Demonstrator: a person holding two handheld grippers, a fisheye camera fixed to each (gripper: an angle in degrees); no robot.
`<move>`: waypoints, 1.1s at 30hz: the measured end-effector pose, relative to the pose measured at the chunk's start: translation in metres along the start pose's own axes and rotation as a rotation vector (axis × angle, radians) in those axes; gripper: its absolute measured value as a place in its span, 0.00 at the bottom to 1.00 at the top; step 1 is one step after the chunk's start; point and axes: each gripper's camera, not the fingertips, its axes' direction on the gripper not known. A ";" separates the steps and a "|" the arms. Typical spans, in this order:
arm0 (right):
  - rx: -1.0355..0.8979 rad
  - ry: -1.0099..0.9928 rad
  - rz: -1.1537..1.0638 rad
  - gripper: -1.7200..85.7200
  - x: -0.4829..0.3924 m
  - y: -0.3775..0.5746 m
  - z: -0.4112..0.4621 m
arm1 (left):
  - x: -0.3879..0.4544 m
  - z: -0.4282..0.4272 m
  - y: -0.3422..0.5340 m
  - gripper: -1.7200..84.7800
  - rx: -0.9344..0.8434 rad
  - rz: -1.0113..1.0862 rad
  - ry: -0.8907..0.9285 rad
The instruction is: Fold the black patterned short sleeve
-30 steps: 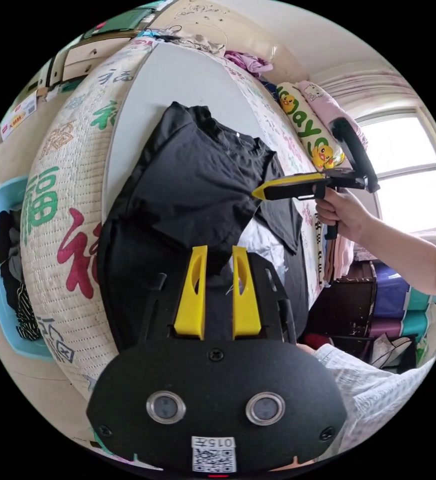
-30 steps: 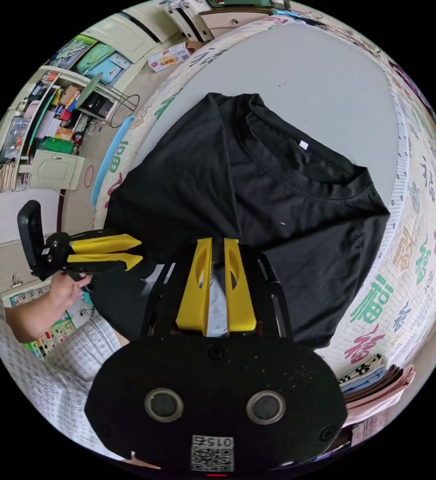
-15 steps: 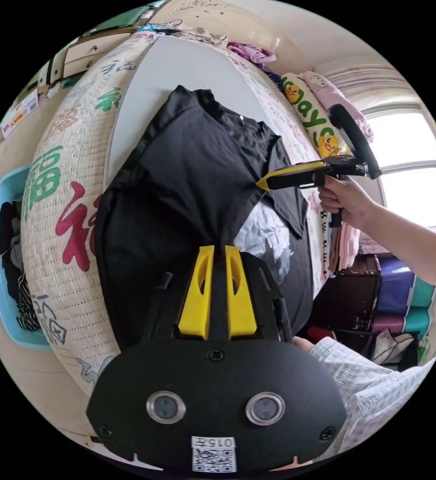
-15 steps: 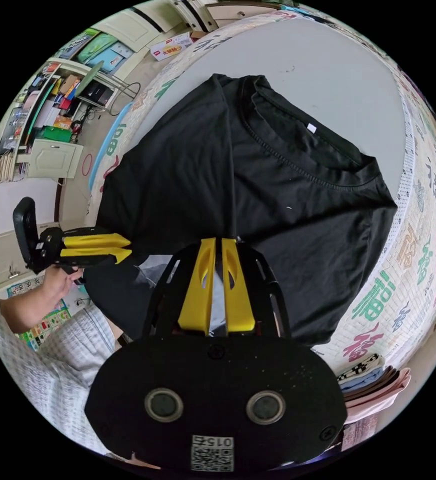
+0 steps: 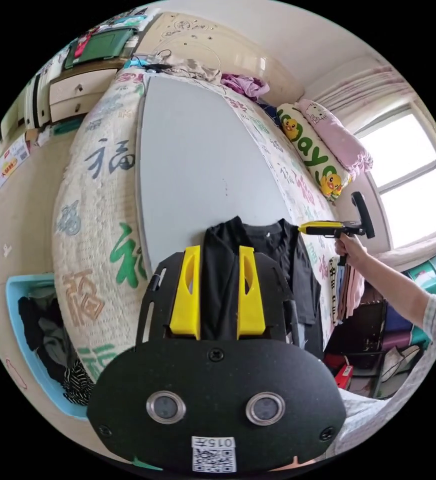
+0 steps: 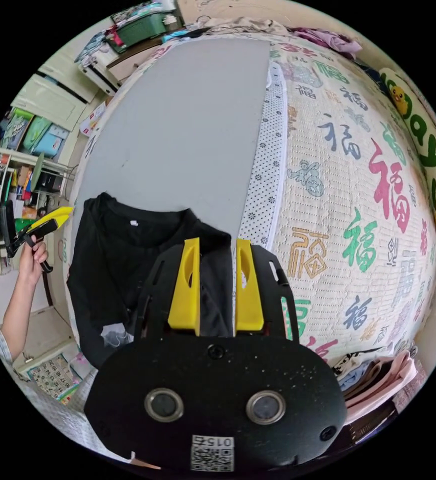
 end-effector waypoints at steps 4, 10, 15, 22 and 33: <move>-0.015 -0.016 0.008 0.14 -0.014 -0.008 0.037 | 0.013 0.031 -0.023 0.13 -0.101 0.018 -0.084; 0.020 -0.007 -0.060 0.05 -0.054 0.000 0.078 | 0.040 0.040 -0.033 0.04 -0.191 0.142 -0.235; 0.034 -0.014 -0.094 0.02 -0.069 -0.009 0.086 | 0.038 0.010 -0.046 0.02 -0.122 0.085 -0.226; 0.140 -0.022 -0.080 0.02 -0.084 -0.043 0.066 | 0.041 -0.033 -0.070 0.02 -0.009 0.062 -0.214; 0.304 -0.155 -0.314 0.01 -0.162 0.083 0.022 | 0.058 -0.127 0.049 0.02 0.178 0.183 0.034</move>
